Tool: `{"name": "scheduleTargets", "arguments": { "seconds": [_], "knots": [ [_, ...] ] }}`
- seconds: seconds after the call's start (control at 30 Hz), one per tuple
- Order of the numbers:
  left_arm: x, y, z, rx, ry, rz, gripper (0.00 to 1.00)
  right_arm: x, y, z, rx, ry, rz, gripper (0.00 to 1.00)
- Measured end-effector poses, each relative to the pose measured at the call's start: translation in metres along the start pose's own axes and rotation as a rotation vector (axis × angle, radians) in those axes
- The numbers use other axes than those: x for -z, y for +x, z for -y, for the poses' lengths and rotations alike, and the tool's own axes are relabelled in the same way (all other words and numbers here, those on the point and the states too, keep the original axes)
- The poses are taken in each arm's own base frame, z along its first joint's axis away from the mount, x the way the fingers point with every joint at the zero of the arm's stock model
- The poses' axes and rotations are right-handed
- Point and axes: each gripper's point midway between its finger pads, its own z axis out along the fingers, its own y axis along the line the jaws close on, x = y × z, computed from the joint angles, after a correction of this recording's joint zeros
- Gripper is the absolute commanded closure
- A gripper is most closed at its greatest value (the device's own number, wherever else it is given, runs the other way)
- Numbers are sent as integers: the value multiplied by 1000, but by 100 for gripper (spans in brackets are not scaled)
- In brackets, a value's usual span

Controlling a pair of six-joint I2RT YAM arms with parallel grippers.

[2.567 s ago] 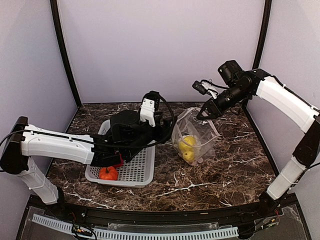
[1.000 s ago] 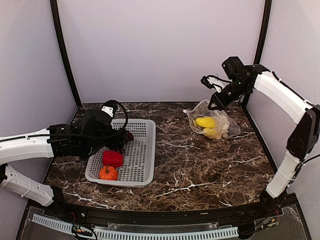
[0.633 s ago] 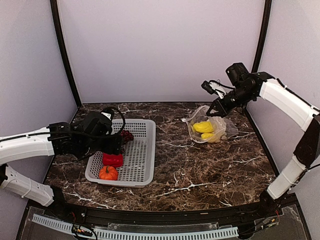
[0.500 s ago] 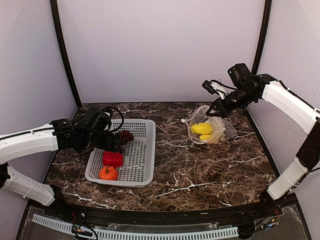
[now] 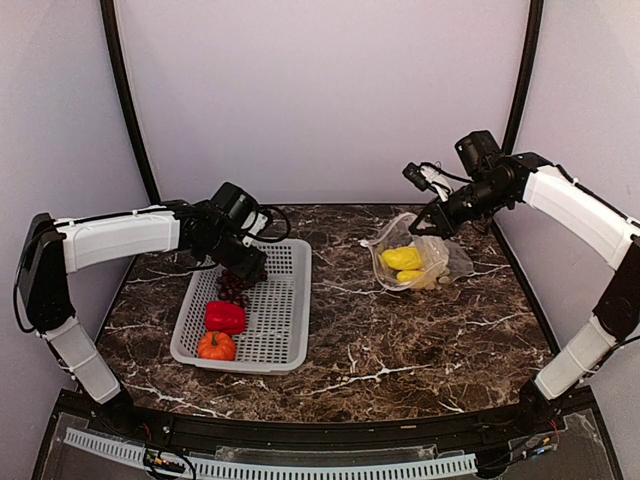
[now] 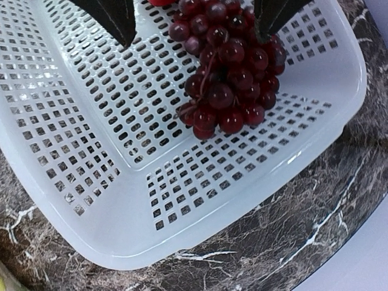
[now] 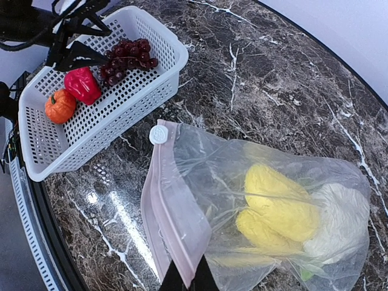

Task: Place the food in the zip-top bag and seal the zipper
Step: Pick up the fake fruit from the bin.

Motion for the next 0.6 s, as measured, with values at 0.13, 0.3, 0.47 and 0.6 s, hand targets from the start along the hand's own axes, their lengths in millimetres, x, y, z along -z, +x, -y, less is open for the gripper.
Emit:
{"name": "scheduleTargets", "arguments": {
  "seconds": [0.13,0.3,0.47,0.6],
  "knots": [
    [-19,-6,-6,-117,-33,-65,46,3,-1,-1,4,4,8,100],
    [-36,-1,-16,-237,-74,-164,43,9,-3,-3,11,10,22,100],
    [-50,16,-27,-320,-116,-259,41,10,-3,-1,10,15,27,100],
    [-60,27,-32,-354,-126,-304,48,10,-3,-1,9,16,26,100]
  ]
}}
